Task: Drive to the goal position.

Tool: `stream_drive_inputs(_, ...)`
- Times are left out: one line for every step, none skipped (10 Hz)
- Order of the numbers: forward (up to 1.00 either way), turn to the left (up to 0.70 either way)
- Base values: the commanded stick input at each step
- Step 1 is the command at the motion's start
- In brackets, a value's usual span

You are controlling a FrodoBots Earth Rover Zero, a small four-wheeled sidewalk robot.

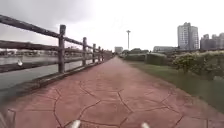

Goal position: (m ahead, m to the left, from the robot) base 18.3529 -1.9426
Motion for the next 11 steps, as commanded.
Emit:
stream_drive_inputs(0.70, 0.00)
stream_drive_inputs(0.70, 0.00)
stream_drive_inputs(0.70, 0.00)
stream_drive_inputs(0.70, 0.00)
stream_drive_inputs(0.70, 0.00)
stream_drive_inputs(0.70, 0.00)
stream_drive_inputs(0.70, 0.00)
stream_drive_inputs(0.70, 0.00)
stream_drive_inputs(0.70, 0.00)
stream_drive_inputs(0.70, 0.00)
stream_drive_inputs(0.70, 0.00)
